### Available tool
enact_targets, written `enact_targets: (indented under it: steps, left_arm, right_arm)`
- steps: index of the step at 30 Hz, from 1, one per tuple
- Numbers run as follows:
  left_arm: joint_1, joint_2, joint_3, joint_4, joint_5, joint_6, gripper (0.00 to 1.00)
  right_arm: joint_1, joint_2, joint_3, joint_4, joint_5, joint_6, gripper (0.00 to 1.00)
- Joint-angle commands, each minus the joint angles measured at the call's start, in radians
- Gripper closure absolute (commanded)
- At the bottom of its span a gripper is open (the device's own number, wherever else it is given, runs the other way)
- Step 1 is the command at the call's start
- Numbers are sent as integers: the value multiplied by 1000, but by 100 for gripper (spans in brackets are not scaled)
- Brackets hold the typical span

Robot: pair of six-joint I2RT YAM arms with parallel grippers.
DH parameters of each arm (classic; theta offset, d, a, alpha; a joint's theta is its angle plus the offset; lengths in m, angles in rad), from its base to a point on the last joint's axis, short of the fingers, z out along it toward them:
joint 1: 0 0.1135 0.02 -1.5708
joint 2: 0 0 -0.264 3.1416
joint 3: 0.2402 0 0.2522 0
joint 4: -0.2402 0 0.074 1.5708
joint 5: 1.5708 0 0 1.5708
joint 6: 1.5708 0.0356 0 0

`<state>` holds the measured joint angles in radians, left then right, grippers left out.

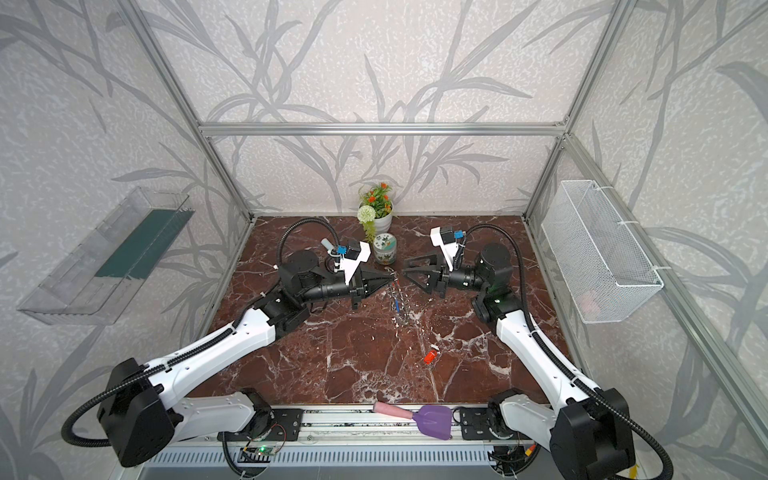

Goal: Put the keys on the keyring
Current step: 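Raise the plate again with both grippers holding rim and ring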

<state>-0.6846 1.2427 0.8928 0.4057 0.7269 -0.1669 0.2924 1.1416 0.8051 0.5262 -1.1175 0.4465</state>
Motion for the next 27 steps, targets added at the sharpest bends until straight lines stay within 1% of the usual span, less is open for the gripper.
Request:
enact_targets:
  steps: [1, 5, 8, 12, 14, 18, 20, 21, 24, 27]
  left_arm:
    - [-26, 0, -22, 234, -68, -98, 100]
    - [-40, 22, -45, 331, -97, -146, 100]
    - [-43, 33, -56, 381, -115, -166, 100]
    - [-46, 38, -63, 398, -135, -171, 100]
    - [-46, 40, -68, 414, -142, -176, 100]
    - [-49, 52, -69, 428, -139, -185, 100]
    - [-50, 55, -69, 431, -140, -186, 100]
    - [-51, 56, -70, 433, -139, -187, 100]
    - [-51, 59, -69, 436, -137, -190, 100]
    - [-52, 60, -72, 435, -138, -186, 100]
  right_arm:
    - [0, 19, -12, 116, -40, 75, 57]
    - [1, 33, -18, 159, -50, 108, 62]
    - [2, 39, -24, 180, -53, 123, 64]
    - [2, 46, -31, 207, -60, 147, 68]
    - [2, 47, -35, 249, -61, 160, 70]
    - [1, 61, -36, 287, -66, 185, 77]
    - [2, 68, -36, 302, -68, 185, 77]
    - [2, 73, -38, 315, -68, 220, 77]
    - [2, 81, -39, 345, -68, 241, 77]
    - [2, 88, -39, 367, -70, 258, 80]
